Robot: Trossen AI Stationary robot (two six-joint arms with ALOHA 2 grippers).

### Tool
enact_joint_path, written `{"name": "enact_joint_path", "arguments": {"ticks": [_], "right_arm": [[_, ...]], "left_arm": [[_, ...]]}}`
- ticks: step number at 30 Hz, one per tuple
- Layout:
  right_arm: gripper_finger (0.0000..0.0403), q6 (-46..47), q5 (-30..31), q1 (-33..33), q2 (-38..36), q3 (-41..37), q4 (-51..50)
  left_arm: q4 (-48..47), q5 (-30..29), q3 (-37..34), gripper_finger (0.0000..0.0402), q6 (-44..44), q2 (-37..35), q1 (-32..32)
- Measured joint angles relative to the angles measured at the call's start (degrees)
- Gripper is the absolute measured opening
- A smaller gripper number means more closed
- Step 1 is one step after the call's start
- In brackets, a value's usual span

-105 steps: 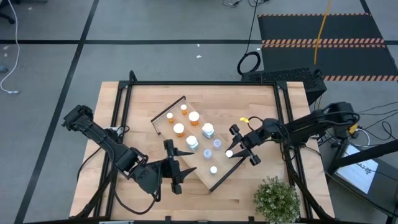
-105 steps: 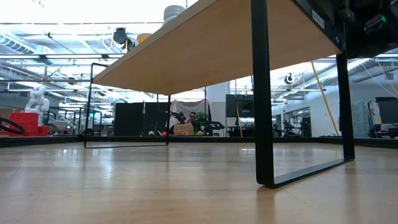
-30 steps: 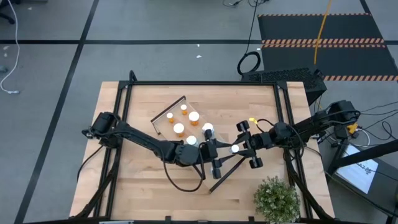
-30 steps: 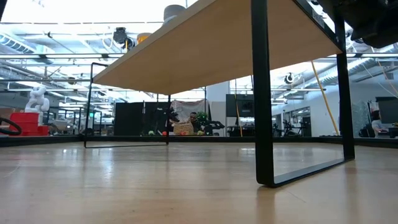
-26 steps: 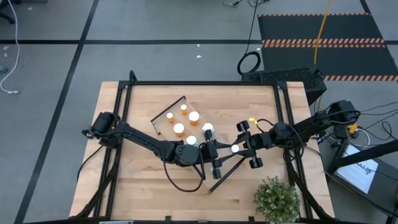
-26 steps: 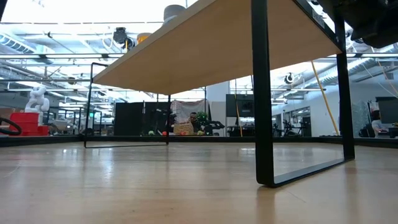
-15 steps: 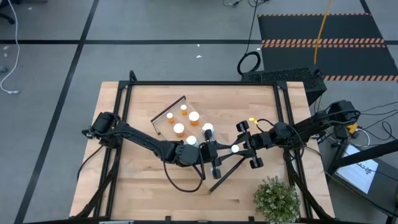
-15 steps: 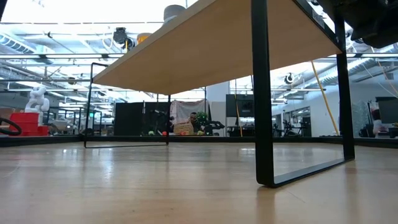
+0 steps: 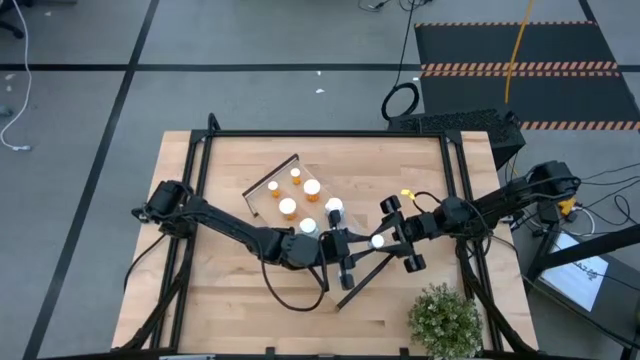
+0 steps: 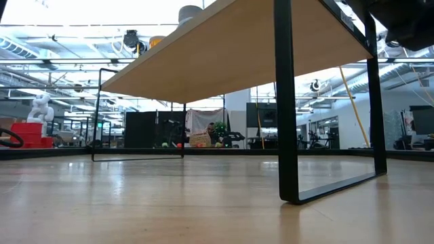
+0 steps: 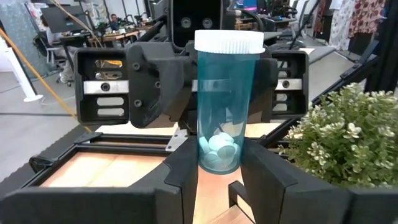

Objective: Pick and place medicine bottles onto shelf by color
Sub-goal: Put the blue pill bottle on the shelf aligned with the blue pill bottle

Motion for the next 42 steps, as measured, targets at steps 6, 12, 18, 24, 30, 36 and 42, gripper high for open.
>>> {"name": "enact_joint_path", "arguments": {"ticks": [6,12,18,24,30,36,42], "right_arm": [[0.0208,1.46,1.5,0.28,-6.38,0.0,-12.56],[0.0221,2.82,3.74,0.26,-16.49,2.69,-31.32],[0.0221,3.07,9.16,1.84,-19.22,10.18,-52.66],[0.0222,2.9,9.02,2.16,-18.19,12.24,-54.78],[0.0222,2.8,8.35,2.15,-18.95,12.28,-55.16],[0.0222,3.26,7.27,2.16,-19.48,12.33,-54.98],[0.0211,3.29,7.25,2.16,-18.58,12.33,-53.61]], "left_arm": [[0.1,-0.94,0.0,0.0113,0.86,-0.01,-0.53],[-0.25,-1.46,0.0,0.0109,-1.42,-0.05,-0.48],[-2.39,-1.48,0.0,0.0109,-3.99,-0.05,0.32],[-3.07,-1.51,0.0,0.0109,-4.69,-0.05,0.32],[-3.42,-1.52,0.0,0.0109,-5.08,-0.05,0.06],[-3.43,-1.51,0.0,0.0109,-5.11,-0.05,0.03],[-3.41,-1.9,0.0,0.0108,-5.4,-0.05,0.41]]}}
